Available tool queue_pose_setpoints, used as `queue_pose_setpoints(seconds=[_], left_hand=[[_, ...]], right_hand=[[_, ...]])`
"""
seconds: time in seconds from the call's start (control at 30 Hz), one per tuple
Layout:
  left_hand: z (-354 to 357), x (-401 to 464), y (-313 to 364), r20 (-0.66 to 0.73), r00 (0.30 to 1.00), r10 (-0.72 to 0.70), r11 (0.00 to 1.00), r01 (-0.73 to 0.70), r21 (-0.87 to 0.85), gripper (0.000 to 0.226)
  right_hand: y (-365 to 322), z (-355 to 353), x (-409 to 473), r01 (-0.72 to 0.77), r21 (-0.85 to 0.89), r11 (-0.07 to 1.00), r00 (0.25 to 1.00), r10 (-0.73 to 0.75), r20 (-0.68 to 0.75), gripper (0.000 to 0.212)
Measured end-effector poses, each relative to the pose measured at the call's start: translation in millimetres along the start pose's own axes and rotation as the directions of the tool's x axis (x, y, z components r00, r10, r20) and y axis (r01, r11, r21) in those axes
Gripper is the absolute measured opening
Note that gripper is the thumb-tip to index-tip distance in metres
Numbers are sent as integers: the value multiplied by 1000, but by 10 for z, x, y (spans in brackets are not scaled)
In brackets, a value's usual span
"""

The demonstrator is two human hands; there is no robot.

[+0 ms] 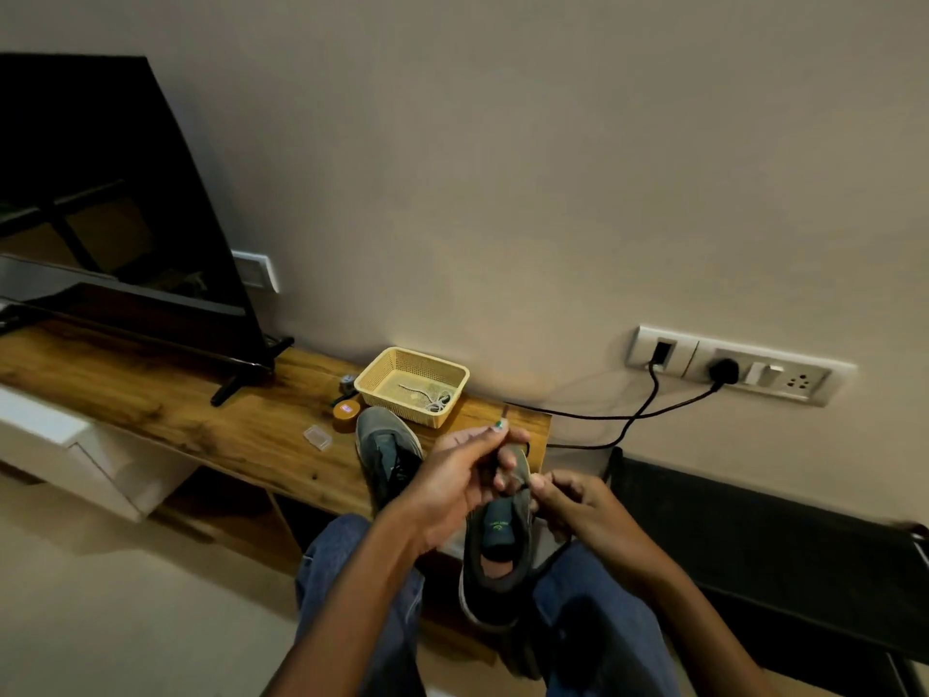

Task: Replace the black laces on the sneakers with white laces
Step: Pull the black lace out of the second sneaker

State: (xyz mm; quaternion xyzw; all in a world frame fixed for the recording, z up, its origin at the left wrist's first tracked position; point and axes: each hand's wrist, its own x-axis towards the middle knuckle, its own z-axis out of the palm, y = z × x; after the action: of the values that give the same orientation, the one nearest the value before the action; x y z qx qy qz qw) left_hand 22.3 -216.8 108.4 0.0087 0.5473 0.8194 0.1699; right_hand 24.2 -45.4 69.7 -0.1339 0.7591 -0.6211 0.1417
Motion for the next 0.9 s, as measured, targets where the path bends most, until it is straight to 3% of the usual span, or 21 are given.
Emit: queue_pose_setpoints(seconds=[0.1,0.23,0.33,0.47,0.57,0.63,0.7,0.8,0.9], left_hand=[[55,-196,47,130,984,-119,959,80,270,27],[145,-318,51,77,981,-181,901,134,412,27],[202,-349,26,-22,993,-114,931,115,346,28],[213,-352,-40,-195,981,24,970,25,243,26],[188,-318,-44,-235,972,-6,996,-14,-85,29],[177,-308,1,-205,979,-5,951,-59,-303,31],[151,-319,70,-163,986,26,912,-91,-401,31],[75,-359,172,-124,992,38,939,-78,-335,31],[13,-432,214,-14,999,-38,989,36,-144,31]], right_hand=[[-184,-41,-21,-28,-37,999,1000,27,-12,30],[-469,-7,12,-29,-203,979,994,7,-109,26],[-585,70,-4,-26,-383,923,986,-40,-161,32],[-650,278,-113,10,-412,911,980,-91,-177,31],[-616,439,-248,68,-368,927,985,-121,-125,29],[-528,522,-326,61,-274,960,995,-80,-58,30],[-443,549,-373,6,-152,988,1000,-5,5,31],[-378,422,-347,-105,-9,994,994,105,-16,33],[-422,243,-244,-140,27,990,987,142,-72,32]])
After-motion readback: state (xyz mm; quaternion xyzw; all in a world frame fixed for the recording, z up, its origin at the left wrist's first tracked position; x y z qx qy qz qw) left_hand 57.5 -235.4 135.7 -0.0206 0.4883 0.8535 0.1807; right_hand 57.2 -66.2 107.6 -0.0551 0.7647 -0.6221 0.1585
